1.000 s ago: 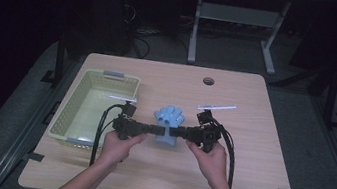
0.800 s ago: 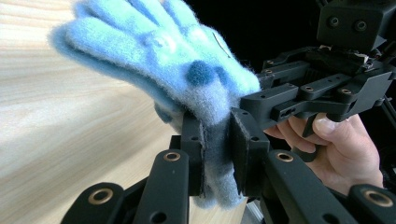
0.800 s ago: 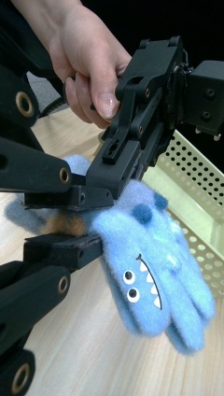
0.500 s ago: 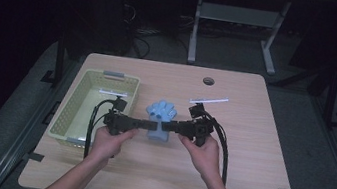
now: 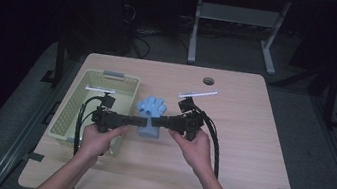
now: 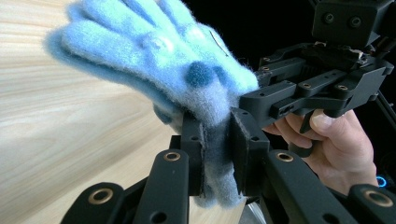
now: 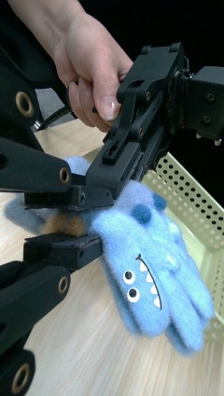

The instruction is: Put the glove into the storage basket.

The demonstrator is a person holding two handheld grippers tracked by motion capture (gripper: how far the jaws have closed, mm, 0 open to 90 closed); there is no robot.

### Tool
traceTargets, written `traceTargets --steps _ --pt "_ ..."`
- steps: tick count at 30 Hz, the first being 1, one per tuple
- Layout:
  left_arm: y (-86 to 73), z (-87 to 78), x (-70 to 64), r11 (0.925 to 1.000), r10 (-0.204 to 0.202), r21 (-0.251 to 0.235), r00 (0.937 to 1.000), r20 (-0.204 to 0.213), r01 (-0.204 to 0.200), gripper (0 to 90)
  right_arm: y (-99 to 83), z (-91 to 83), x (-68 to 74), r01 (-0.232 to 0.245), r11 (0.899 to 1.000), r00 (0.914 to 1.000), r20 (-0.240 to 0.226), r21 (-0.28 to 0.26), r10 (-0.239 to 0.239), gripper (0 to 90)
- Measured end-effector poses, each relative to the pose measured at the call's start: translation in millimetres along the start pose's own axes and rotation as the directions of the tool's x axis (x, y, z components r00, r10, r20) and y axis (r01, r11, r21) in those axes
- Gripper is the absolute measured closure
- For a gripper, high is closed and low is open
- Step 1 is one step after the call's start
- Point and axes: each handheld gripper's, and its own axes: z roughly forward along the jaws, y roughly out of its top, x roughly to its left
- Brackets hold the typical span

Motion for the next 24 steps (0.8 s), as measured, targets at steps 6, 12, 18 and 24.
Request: traceTargets --steps 6,12,18,24 --pt "-1.9 -12.2 2.3 1.0000 0.006 -0.006 0.9999 -0.013 -0.006 76.4 3.5 10.5 5.2 0.019 1.000 0.9997 -0.018 0.006 -0.018 77.9" --pt "-2.2 -22.9 5.2 0.9999 0.003 -0.015 0.9999 -0.017 -0.003 76.4 8.0 19.0 9.9 0.017 1.000 0.9993 -0.035 0.018 -0.017 77.9" --pt "-2.5 -32.8 10.2 0.9997 -0.007 -0.024 0.9997 -0.024 0.007 76.4 12.7 29.3 12.9 0.025 0.999 0.9988 -0.044 0.023 -0.024 77.9" --pt "-1.9 -41.1 14.3 0.9994 -0.016 -0.030 0.9995 -0.026 0.015 76.4 16.8 37.9 15.4 0.027 0.999 0.9981 -0.055 0.027 -0.026 77.9"
